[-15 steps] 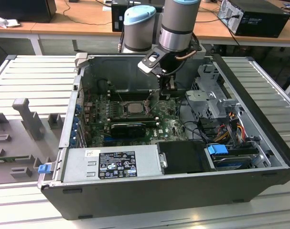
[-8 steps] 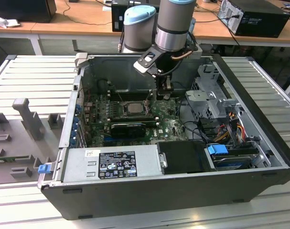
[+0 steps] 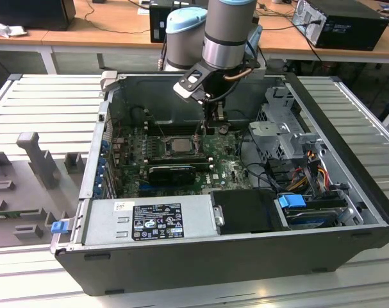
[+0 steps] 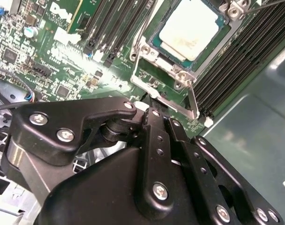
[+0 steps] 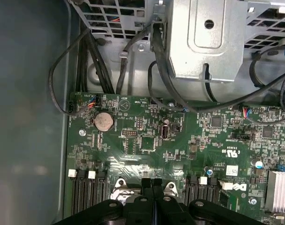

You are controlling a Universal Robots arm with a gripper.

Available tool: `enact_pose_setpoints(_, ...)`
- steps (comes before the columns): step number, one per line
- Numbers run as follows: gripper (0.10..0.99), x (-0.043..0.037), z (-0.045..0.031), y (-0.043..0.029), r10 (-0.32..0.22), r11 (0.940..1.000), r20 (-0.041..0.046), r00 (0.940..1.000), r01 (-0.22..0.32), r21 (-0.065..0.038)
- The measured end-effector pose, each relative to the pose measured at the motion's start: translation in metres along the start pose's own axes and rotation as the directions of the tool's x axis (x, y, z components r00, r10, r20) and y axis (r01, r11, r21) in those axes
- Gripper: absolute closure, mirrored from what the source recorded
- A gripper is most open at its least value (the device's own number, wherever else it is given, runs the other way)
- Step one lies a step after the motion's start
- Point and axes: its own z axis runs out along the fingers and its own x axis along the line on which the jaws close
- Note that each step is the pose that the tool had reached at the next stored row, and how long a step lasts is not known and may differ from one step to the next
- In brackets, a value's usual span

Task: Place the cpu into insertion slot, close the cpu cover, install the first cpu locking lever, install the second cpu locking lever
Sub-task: 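Close the cpu cover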

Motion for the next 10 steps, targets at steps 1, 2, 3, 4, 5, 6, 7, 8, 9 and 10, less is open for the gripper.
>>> enact_pose_setpoints(1, 0.98, 0.0001, 0.0, -0.001, 0.0, 1.0, 0.0, 1.0, 0.0, 0.0)
enact_pose_setpoints(2, 0.98, 0.0001, 0.0, -0.0022, 0.0, 1.0, 0.0, 1.0, 0.0, 0.0)
enact_pose_setpoints(3, 0.98, 0.0002, 0.0001, -0.0033, 0.0, 1.0, 0.0, 1.0, 0.0, 0.0)
enact_pose_setpoints(4, 0.98, 0.0003, 0.0001, -0.0045, 0.0, 1.0, 0.0, 1.0, 0.0, 0.0)
enact_pose_setpoints(5, 0.98, 0.0003, 0.0001, -0.0056, 0.0, 1.0, 0.0, 1.0, 0.0, 0.0)
enact_pose_setpoints(6, 0.98, 0.0005, 0.0002, -0.0086, 0.0, 1.0, -0.0001, 1.0, 0.0, 0.0)
enact_pose_setpoints(7, 0.98, 0.0006, 0.0003, -0.0103, 0.0, 1.0, -0.0001, 1.0, 0.0, 0.0)
enact_pose_setpoints(8, 0.98, 0.0007, 0.0004, -0.0115, 0.0, 1.0, -0.0001, 1.0, 0.0, 0.0)
enact_pose_setpoints(9, 0.98, 0.0008, 0.0004, -0.0128, 0.0, 1.0, -0.0001, 1.0, 0.0, 0.0)
enact_pose_setpoints(10, 0.98, 0.0009, 0.0006, -0.0143, 0.0, 1.0, -0.0001, 1.0, 0.0, 0.0)
